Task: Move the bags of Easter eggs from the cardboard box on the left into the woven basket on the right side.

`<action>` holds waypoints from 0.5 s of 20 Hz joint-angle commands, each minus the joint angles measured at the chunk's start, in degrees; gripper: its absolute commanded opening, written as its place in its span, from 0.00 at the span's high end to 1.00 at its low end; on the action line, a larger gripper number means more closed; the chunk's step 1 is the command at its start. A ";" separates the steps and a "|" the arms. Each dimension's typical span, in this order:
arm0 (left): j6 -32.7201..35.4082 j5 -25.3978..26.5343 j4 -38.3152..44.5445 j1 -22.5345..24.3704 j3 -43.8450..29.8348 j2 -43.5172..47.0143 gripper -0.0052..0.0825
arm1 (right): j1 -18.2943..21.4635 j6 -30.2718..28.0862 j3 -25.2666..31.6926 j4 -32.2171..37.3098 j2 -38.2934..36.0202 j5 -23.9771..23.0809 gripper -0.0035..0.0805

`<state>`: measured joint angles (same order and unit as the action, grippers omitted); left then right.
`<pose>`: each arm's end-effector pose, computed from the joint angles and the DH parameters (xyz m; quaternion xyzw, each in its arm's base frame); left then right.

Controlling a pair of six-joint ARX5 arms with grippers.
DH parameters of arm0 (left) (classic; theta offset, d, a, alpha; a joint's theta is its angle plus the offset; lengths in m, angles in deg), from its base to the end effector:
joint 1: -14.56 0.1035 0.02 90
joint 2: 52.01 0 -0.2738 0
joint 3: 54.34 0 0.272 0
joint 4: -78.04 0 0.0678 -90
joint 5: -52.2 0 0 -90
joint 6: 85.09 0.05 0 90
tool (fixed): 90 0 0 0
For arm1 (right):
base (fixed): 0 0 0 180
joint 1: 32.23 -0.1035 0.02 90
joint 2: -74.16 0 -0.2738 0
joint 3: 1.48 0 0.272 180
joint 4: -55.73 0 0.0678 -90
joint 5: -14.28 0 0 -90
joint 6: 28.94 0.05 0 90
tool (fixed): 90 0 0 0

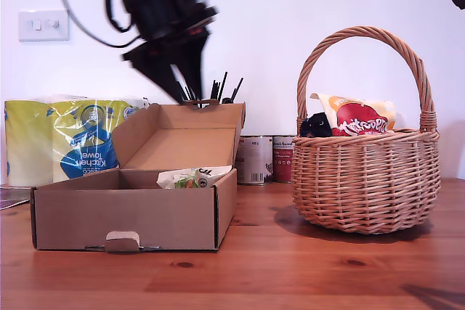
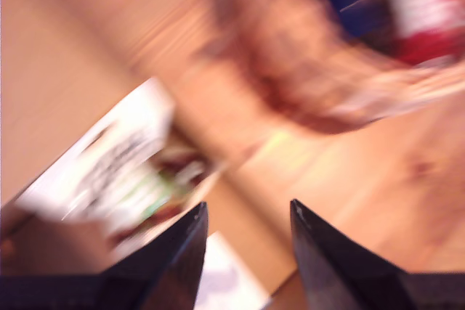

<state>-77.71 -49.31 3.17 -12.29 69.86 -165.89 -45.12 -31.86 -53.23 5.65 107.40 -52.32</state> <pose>0.3958 -0.2115 0.2971 0.1225 0.5102 -0.3113 0.7923 0.1377 0.0519 0.2804 0.0016 0.2632 0.3065 0.9148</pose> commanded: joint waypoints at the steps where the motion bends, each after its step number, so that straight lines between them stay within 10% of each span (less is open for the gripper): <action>1: -1.33 0.74 0.35 0.11 -1.14 -2.08 0.17 | -0.24 -0.20 -0.50 0.59 -0.02 -0.04 0.97; 3: -1.36 3.30 0.66 0.37 -1.14 -3.34 0.04 | -0.24 -0.20 -0.50 0.76 -0.02 -0.04 0.97; 10: -14.64 8.52 8.39 -0.70 -1.14 -9.55 0.04 | -0.24 -0.24 -0.50 1.11 -0.02 -0.02 0.97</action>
<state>-90.78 -41.40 10.89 -13.10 69.79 -174.13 -45.12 -31.86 -53.23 6.41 107.40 -52.30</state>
